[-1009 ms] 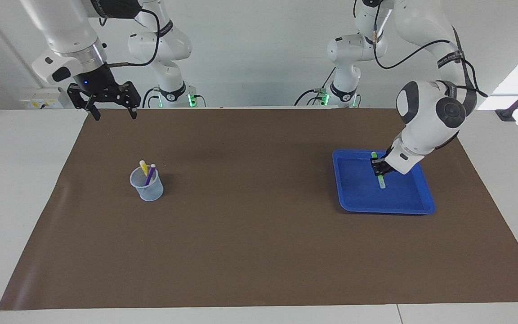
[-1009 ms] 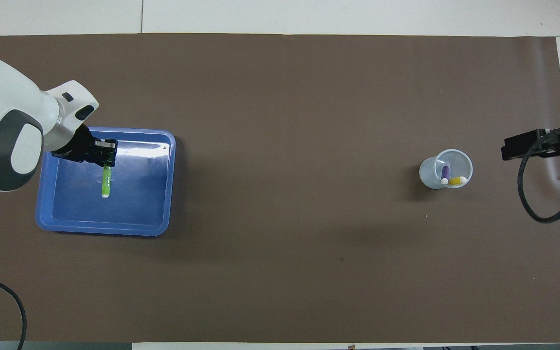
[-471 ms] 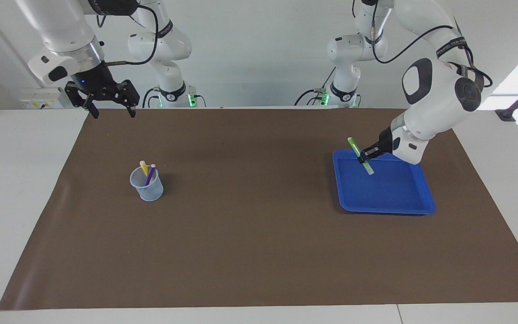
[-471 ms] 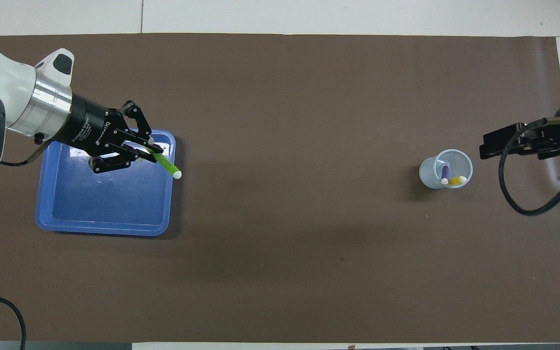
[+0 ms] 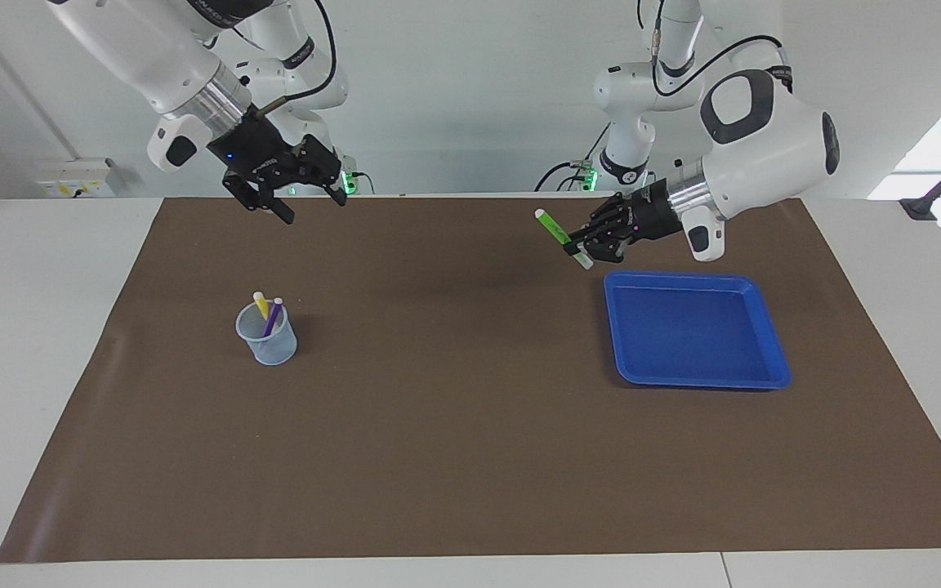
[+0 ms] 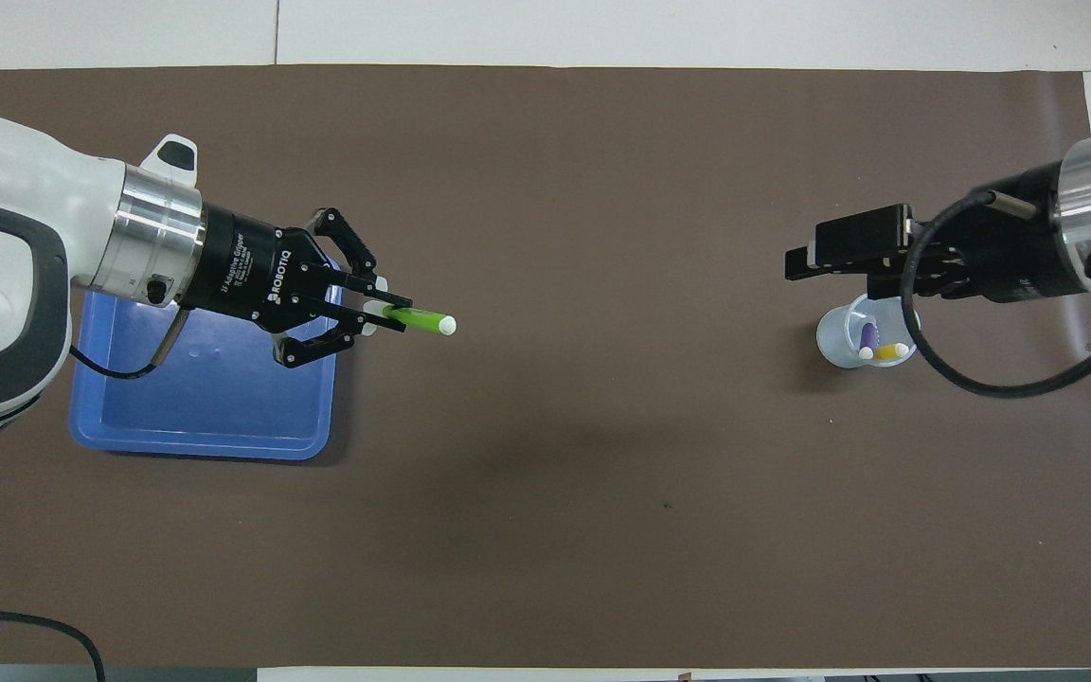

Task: Transfer and insert pens with both arms
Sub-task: 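Hold the green pen out while the right gripper approaches it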

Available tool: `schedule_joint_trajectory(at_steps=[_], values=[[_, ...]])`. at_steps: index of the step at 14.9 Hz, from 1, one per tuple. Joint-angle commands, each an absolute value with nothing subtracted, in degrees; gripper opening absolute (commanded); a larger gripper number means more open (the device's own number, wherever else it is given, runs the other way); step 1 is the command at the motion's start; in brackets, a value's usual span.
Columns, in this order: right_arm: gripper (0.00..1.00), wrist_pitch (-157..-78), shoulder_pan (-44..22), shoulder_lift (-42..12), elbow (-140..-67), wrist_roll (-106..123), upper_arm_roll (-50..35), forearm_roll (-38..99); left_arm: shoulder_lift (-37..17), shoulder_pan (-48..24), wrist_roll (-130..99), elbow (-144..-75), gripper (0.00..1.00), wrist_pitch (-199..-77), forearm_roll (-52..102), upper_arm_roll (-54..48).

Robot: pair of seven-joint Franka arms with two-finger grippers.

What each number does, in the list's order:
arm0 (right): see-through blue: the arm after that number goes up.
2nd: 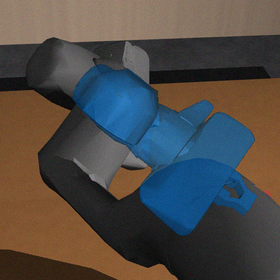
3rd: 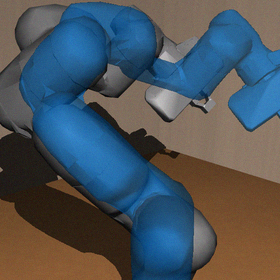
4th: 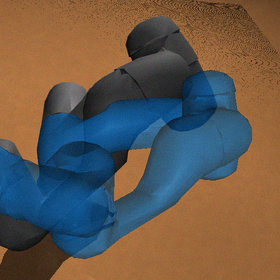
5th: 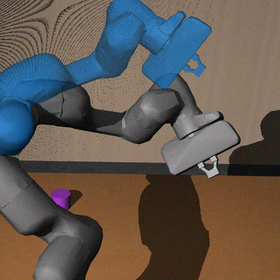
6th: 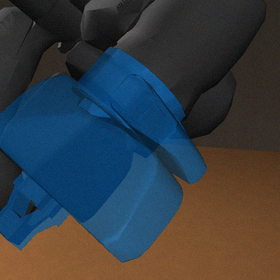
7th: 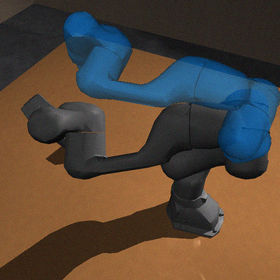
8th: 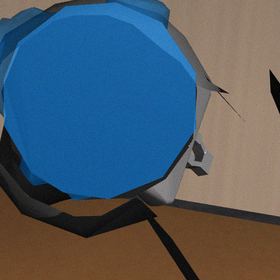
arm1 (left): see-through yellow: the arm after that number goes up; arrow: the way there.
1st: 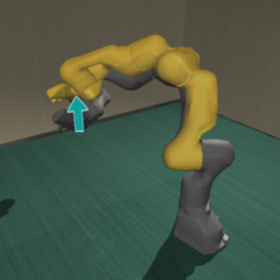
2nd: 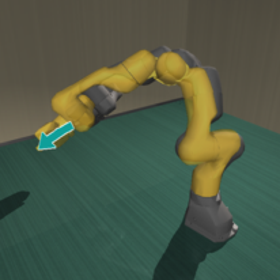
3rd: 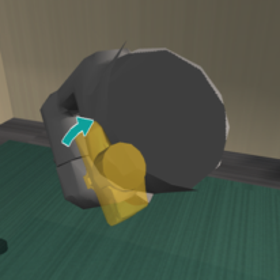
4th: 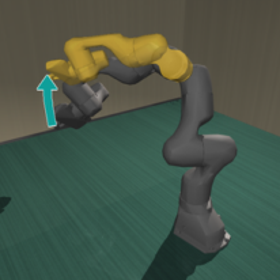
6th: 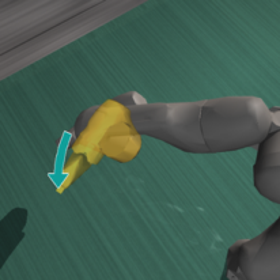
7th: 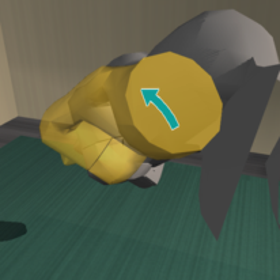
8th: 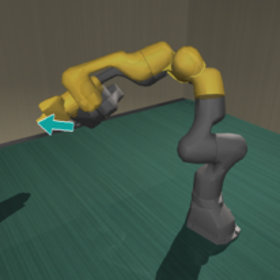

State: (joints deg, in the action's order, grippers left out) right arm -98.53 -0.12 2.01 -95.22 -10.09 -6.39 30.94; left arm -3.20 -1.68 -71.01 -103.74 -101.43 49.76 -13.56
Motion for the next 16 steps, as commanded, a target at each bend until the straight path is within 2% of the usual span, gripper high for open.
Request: schedule_joint_trajectory(at_steps=[1,3,6,8,12,16], values=[[1.0,-105.9,0.3,6.1,-102.2,-14.4,-9.6,37.2,6.0,-3.4,-72.9,-116.3,0.0,-109.7,58.6,-13.2],[1.0,-109.8,0.3,6.2,-103.1,-16.5,-12.1,39.3,8.9,-7.4,-74.8,-121.5,0.0,-117.1,61.3,-13.2],[1.0,-111.8,0.3,6.2,-103.5,-18.0,-14.7,41.9,9.7,-12.6,-77.6,-123.9,0.0,-124.5,62.7,-13.3],[1.0,-114.9,-1.1,6.9,-104.9,-20.0,-16.2,42.1,9.8,-13.1,-78.5,-124.1,0.0,-124.9,65.8,-13.2],[1.0,-126.0,-7.3,6.9,-109.3,-23.1,-16.2,42.0,9.8,-13.5,-82.8,-123.7,0.0,-126.1,66.1,-13.2],[1.0,-126.6,-8.5,8.0,-111.9,-20.1,-16.3,41.6,9.8,-13.3,-83.7,-123.4,0.0,-126.6,66.6,-13.2]])
